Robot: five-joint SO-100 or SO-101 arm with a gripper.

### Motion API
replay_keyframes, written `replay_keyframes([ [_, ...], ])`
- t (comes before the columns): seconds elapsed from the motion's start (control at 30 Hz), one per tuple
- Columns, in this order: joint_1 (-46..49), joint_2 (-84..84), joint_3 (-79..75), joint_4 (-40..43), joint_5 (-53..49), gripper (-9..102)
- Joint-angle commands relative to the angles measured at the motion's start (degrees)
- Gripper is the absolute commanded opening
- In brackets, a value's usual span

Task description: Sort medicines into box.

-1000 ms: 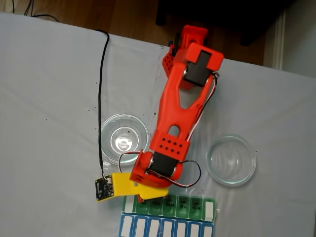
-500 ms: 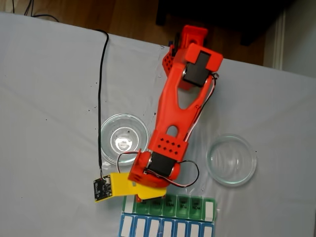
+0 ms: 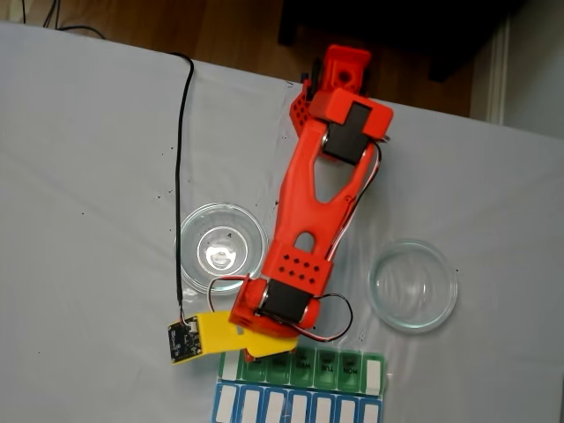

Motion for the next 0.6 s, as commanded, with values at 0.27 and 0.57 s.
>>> replay_keyframes([
  [0.27, 0.8, 31.4, 19.4, -9.2, 2.6, 1],
  [0.57, -3.9, 52.4, 35.8, -11.1, 6.2, 1],
])
